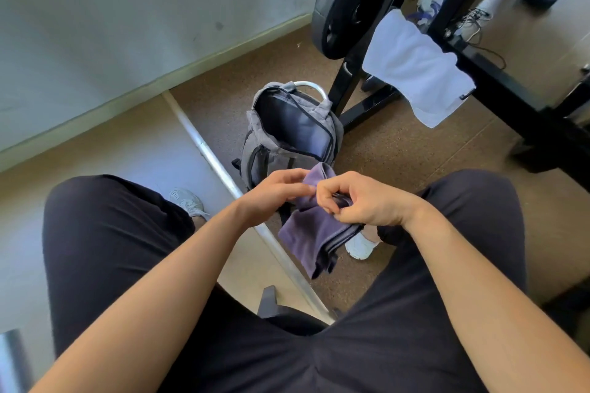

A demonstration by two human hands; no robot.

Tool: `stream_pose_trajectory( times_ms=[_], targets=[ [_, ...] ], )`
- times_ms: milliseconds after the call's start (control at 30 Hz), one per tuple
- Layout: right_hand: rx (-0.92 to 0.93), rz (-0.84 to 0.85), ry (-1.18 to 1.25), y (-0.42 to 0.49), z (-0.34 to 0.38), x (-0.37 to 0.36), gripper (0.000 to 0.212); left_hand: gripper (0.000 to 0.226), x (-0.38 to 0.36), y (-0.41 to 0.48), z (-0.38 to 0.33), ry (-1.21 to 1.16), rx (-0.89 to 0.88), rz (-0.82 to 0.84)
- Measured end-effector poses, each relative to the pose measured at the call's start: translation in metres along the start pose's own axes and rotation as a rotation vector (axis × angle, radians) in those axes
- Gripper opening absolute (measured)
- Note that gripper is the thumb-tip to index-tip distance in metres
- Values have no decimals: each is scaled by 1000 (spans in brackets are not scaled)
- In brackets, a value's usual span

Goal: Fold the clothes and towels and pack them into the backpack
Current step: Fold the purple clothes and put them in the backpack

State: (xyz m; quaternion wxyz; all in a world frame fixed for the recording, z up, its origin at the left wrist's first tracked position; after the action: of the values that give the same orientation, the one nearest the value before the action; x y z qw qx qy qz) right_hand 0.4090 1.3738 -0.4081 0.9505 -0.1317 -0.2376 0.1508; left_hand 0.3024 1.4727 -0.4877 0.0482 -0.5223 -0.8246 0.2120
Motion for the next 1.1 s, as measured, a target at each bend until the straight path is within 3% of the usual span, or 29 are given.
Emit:
stream_pose_trajectory(
  times_ms=[67, 167, 267, 367, 467, 567, 633, 700, 833, 900, 933, 1033, 1100],
  targets=[
    [-10, -41, 13, -2, -2, 4, 31, 11, 6, -3, -5, -55, -61, -64],
    [-21, -189, 66, -6, -7, 20, 45, 34, 21, -13, -23, -124, -145, -150],
    [-54, -290, 172, -6, -18, 29, 61, 54, 24, -26, -41, -59, -177, -108],
    [-66, -364, 240, -5, -22, 33, 72, 50, 20, -38, -51, -27, -178, -18],
    [-57, -417, 261, -6, -22, 36, 65, 28, 19, -46, -58, -66, -154, -10],
    [-56, -489, 423, -4, -23, 37, 52, 36, 23, -48, -62, -180, -139, -99],
    [-29, -454, 627, -2, -19, 34, 50, 26, 24, -50, -66, -291, -142, -173],
    [-1, -327, 764, 2, -13, 26, 62, 23, 24, -50, -71, -384, -141, -221],
    [-65, -110, 933, 7, -9, 0, 76, 38, 24, -49, -78, -569, -127, -277],
    [-98, -53, 907, 12, -11, -10, 87, 45, 26, -50, -79, -655, -97, -308],
    [-124, -70, 830, 15, -13, -13, 81, 47, 29, -49, -77, -686, -88, -320],
    [-208, -223, 621, 19, -19, -9, 34, 49, 43, -48, -69, -740, -71, -423],
    [-225, -260, 627, 19, -22, -8, 25, 49, 55, -47, -62, -740, -77, -520]
  ],
)
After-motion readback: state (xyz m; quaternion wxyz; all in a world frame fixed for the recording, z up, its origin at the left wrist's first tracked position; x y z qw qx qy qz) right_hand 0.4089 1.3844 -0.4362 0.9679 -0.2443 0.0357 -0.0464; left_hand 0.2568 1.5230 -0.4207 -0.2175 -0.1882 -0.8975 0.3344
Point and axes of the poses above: each hand's wrist, its own y-axis towards the middle knuckle, its own x-axis out of the back of the hand, z = x × y, the point moved 6 cm from there along y, towards the middle knuckle, and after that the axes turned 6 degrees about -y, right-handed, at the moved point
